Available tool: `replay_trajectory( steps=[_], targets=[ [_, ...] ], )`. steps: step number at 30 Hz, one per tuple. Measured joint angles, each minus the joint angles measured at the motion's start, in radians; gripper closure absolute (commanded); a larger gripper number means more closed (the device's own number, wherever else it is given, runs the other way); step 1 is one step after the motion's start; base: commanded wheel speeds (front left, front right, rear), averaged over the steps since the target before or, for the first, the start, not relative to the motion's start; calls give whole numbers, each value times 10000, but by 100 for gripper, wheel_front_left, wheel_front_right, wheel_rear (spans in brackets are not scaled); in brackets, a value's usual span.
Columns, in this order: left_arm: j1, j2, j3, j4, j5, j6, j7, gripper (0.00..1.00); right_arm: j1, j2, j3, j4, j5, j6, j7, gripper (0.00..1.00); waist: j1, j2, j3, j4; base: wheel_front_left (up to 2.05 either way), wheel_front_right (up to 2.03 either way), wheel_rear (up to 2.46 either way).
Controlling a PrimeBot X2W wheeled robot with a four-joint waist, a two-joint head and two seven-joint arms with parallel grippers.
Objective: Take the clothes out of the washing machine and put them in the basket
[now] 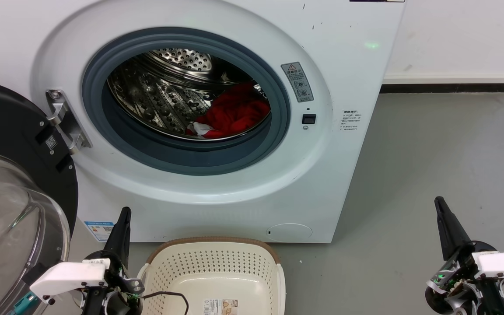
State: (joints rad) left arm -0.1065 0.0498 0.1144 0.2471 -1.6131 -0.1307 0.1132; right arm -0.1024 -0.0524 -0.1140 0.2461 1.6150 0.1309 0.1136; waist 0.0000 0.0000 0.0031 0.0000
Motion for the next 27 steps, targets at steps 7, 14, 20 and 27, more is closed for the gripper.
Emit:
replay_trajectory(
  steps=[7, 14, 20, 27],
  targets=[
    [0, 0, 0, 0, 0, 0, 0, 100, 0, 0, 0, 0, 0, 0, 0, 100, 0, 0, 0, 0, 0, 0, 0],
    [0, 0, 0, 0, -2, 0, 0, 100, 0, 0, 0, 0, 0, 0, 0, 100, 0, 0, 0, 0, 0, 0, 0],
    [51, -8, -13, 113, -2, 2, -6, 0, 60, 2, 8, 100, 2, -2, -2, 0, 0, 0, 0, 0, 0, 0, 0],
    [218, -19, -303, 171, 33, 2, -303, 0, 258, 10, 180, 44, -6, -4, -284, 0, 0, -1, 5, -10, 0, 0, 0]
  ],
)
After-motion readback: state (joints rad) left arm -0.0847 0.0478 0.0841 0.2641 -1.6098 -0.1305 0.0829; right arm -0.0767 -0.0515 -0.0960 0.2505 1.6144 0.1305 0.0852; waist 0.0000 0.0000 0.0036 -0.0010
